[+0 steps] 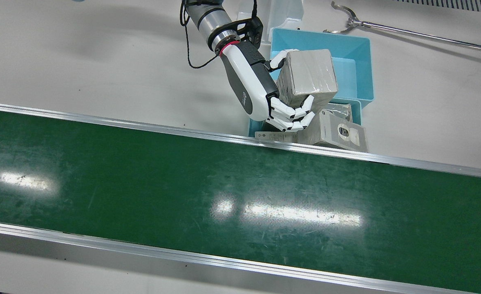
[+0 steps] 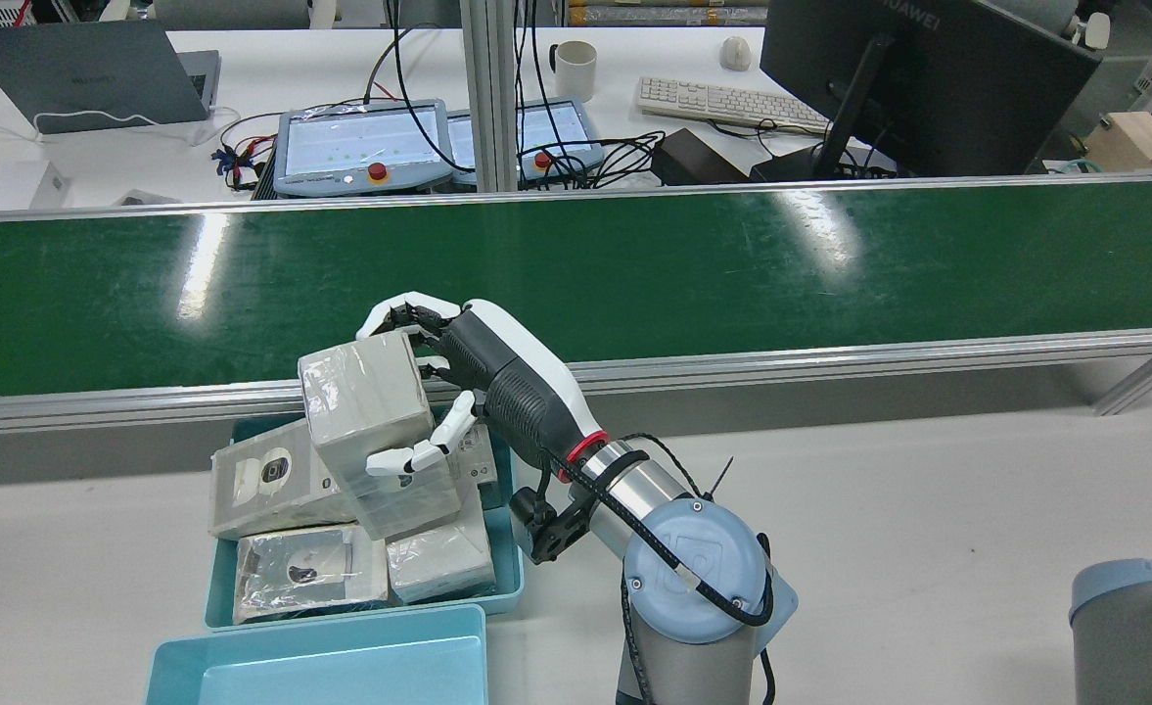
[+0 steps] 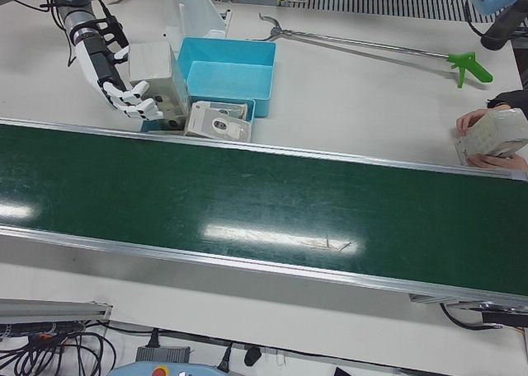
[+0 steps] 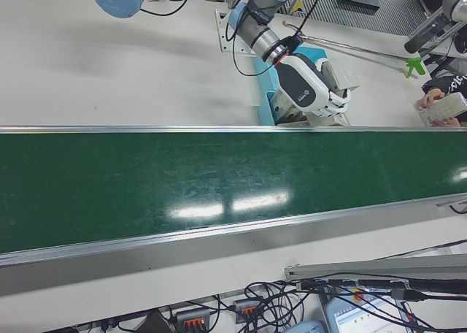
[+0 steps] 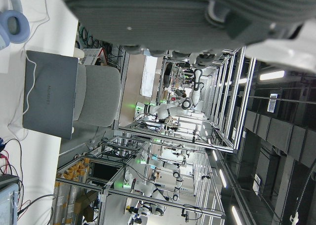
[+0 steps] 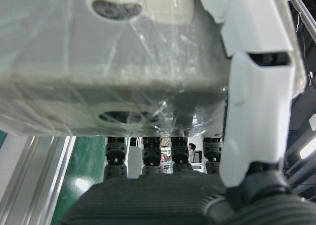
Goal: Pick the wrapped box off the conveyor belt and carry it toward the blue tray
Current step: 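Open the right hand to release the box onto the tray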
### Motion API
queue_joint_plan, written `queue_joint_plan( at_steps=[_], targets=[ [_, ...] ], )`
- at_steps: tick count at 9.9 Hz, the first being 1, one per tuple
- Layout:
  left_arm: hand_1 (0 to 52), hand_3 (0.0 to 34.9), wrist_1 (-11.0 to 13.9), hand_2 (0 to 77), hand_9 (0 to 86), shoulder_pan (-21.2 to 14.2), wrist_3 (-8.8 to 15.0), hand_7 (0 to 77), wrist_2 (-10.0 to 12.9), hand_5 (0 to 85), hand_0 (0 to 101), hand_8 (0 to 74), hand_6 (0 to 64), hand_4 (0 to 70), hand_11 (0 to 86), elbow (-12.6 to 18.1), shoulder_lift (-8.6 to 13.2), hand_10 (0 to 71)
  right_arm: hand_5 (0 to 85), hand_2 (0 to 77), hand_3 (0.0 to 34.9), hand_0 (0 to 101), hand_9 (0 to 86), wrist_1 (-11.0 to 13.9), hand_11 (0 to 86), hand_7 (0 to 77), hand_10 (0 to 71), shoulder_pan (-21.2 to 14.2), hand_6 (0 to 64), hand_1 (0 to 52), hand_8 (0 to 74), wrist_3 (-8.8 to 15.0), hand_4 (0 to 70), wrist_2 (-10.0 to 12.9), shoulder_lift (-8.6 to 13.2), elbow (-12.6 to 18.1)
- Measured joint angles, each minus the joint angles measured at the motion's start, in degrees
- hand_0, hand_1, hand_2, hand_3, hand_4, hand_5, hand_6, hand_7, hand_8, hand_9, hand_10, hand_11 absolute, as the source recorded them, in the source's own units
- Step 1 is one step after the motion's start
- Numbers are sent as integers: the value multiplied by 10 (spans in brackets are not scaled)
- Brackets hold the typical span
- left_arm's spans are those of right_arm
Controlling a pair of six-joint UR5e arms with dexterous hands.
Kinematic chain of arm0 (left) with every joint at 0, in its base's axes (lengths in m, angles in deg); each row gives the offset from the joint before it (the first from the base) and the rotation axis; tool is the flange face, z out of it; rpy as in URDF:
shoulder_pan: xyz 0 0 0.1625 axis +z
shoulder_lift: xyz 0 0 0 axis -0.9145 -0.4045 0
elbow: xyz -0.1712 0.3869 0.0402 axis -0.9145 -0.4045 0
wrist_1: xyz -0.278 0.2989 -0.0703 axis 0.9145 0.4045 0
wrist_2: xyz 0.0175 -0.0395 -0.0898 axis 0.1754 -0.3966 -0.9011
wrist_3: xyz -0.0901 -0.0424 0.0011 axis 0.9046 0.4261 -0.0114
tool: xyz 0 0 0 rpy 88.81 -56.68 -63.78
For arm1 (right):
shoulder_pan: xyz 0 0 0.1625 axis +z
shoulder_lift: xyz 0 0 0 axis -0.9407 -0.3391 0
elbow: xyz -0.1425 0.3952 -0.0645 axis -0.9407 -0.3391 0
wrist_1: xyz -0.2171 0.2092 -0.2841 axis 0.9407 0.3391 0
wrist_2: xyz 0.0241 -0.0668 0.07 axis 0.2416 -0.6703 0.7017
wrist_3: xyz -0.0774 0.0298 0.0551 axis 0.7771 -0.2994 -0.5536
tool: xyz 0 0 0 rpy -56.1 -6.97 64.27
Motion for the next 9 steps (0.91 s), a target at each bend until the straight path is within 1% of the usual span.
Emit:
queue_joint_plan(
  at_steps=[1, 2, 3, 4, 5, 6, 7, 8, 9],
  targets=[
    [0, 0, 0, 5, 0, 0, 0, 0, 0, 11, 0, 0, 0, 0, 0, 0, 0, 0, 431, 311, 143, 487, 311, 0, 251, 431, 262, 0, 33, 131, 5, 0, 125, -2, 1, 1],
    [0, 0, 0, 5, 0, 0, 0, 0, 0, 11, 0, 5, 0, 0, 0, 0, 0, 0, 327, 278, 179, 458, 311, 0, 54, 196, 5, 0, 27, 158, 5, 0, 136, -3, 3, 3],
    [0, 0, 0, 5, 0, 0, 0, 0, 0, 11, 0, 5, 0, 0, 0, 0, 0, 0, 224, 218, 233, 458, 33, 1, 16, 218, 0, -1, 27, 93, 0, 0, 125, -4, 2, 11],
    [0, 0, 0, 5, 0, 0, 0, 0, 0, 11, 0, 0, 0, 0, 0, 0, 0, 5, 224, 218, 233, 458, 33, 2, 16, 218, 0, -1, 27, 93, 0, -1, 125, -4, 1, 21],
    [0, 0, 0, 5, 0, 0, 0, 0, 0, 11, 0, 0, 0, 0, 0, 0, 0, 5, 207, 104, 256, 461, 16, 4, 16, 218, 0, 0, 27, 120, 0, -1, 104, -4, 0, 29],
    [0, 0, 0, 5, 0, 0, 0, 0, 0, 11, 0, 5, 0, 0, 0, 0, 0, 0, 207, 131, 291, 462, 16, 5, 16, 224, 0, 2, 0, 109, 0, -1, 98, -7, -2, 35],
    [0, 0, 0, 5, 0, 0, 0, 0, 0, 11, 0, 5, 0, 0, 0, 0, 0, 0, 207, 131, 310, 462, 49, 6, 16, 235, 0, 6, 16, 109, 0, -1, 98, -12, -5, 40],
    [0, 0, 0, 5, 0, 0, 0, 0, 0, 11, 0, 0, 0, 0, 0, 0, 0, 5, 207, 136, 300, 464, 33, 7, 16, 235, 0, 16, 16, 93, 0, -1, 98, -16, -12, 49],
    [0, 0, 0, 5, 0, 0, 0, 0, 0, 11, 0, 0, 0, 0, 0, 0, 0, 0, 207, 136, 300, 464, 27, 7, 16, 235, 0, 28, 16, 93, 0, -1, 98, -19, -22, 62]
  ],
)
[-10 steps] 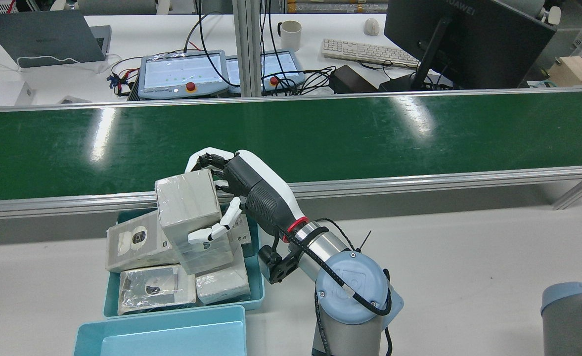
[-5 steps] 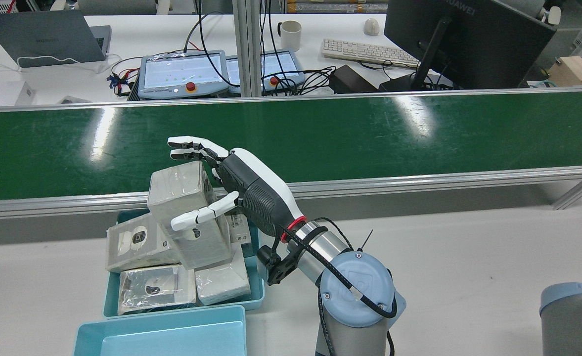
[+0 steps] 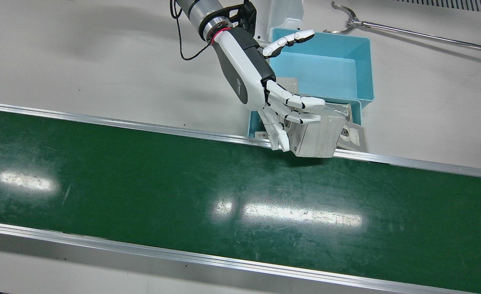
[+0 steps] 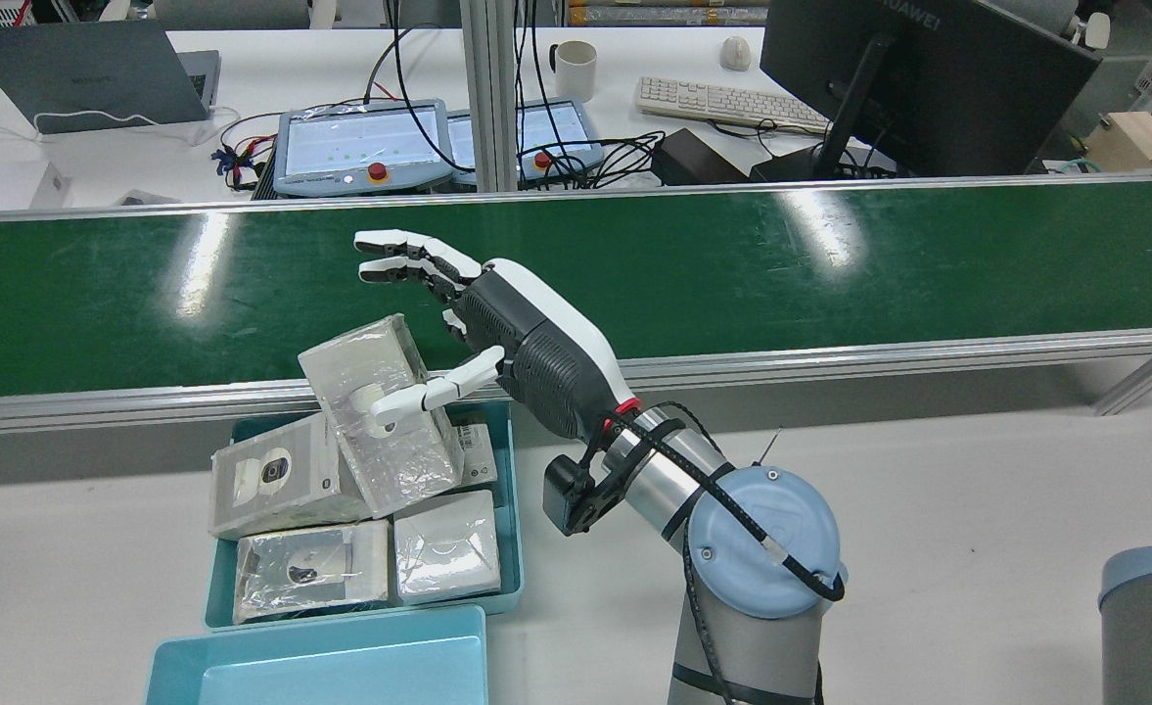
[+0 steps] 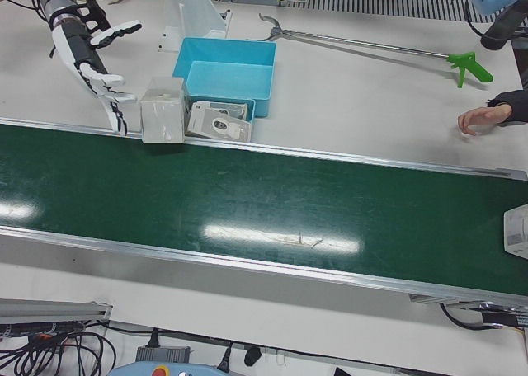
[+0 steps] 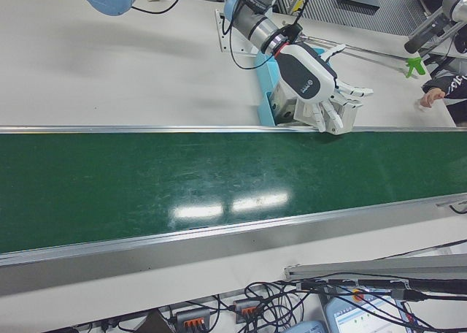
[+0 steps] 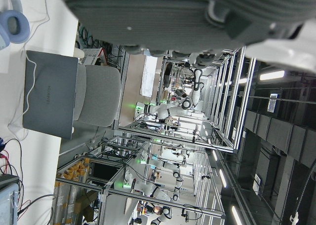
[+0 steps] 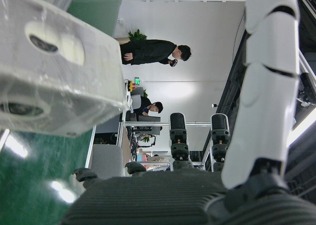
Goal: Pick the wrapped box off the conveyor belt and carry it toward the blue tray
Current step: 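Open the right hand to release the box onto the tray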
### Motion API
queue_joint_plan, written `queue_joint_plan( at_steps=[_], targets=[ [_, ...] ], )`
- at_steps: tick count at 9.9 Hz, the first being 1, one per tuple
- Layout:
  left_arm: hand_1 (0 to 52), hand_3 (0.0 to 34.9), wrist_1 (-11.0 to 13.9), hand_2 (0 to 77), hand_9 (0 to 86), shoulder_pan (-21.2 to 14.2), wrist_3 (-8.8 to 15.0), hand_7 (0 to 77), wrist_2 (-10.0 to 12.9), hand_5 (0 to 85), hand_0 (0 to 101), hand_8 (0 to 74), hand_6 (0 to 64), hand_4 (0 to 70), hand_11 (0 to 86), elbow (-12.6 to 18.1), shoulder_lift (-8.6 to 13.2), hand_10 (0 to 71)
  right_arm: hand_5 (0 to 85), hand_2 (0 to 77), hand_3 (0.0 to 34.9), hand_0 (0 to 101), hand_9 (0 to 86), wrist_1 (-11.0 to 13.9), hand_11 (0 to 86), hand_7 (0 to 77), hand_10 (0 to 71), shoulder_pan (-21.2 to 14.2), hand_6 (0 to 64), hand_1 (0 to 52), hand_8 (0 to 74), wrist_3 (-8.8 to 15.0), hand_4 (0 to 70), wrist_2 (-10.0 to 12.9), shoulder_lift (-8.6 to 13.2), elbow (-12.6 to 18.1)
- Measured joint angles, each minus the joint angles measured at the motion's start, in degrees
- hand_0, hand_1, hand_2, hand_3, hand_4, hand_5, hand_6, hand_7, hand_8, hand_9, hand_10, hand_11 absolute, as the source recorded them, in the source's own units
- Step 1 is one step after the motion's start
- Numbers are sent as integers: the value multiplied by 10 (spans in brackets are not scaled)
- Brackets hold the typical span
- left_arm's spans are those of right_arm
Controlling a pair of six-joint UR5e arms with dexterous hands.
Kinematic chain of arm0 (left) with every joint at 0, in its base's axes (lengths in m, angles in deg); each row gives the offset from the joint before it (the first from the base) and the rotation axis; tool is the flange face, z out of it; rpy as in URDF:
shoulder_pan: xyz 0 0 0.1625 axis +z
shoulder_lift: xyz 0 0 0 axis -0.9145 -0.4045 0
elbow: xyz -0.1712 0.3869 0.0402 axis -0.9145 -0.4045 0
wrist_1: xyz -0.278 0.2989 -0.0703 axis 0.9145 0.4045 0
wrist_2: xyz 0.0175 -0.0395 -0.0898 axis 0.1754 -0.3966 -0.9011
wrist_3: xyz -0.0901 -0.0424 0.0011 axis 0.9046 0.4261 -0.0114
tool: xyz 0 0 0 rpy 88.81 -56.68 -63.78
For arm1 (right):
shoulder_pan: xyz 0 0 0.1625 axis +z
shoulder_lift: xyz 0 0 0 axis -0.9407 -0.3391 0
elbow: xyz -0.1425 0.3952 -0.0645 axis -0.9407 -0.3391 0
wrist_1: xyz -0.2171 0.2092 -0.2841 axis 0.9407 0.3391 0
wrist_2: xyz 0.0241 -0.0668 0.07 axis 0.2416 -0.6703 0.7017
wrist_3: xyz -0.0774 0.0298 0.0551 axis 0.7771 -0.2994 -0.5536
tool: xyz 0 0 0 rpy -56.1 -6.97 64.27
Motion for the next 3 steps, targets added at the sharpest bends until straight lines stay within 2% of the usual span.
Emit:
queue_joint_plan(
  at_steps=[2, 3],
  targets=[
    [0, 0, 0, 5, 0, 0, 0, 5, 0, 11, 0, 0, 0, 0, 0, 0, 0, 5, 207, 120, 306, 464, 16, 1, 16, 235, 0, 48, 11, 109, 0, -4, 98, -12, -40, 43],
    [0, 0, 0, 5, 0, 0, 0, 5, 0, 11, 0, 0, 0, 0, 0, 0, 0, 0, 207, 120, 306, 464, 16, 2, 16, 235, 0, 82, 11, 109, 0, -14, 98, -25, -65, 64]
  ],
)
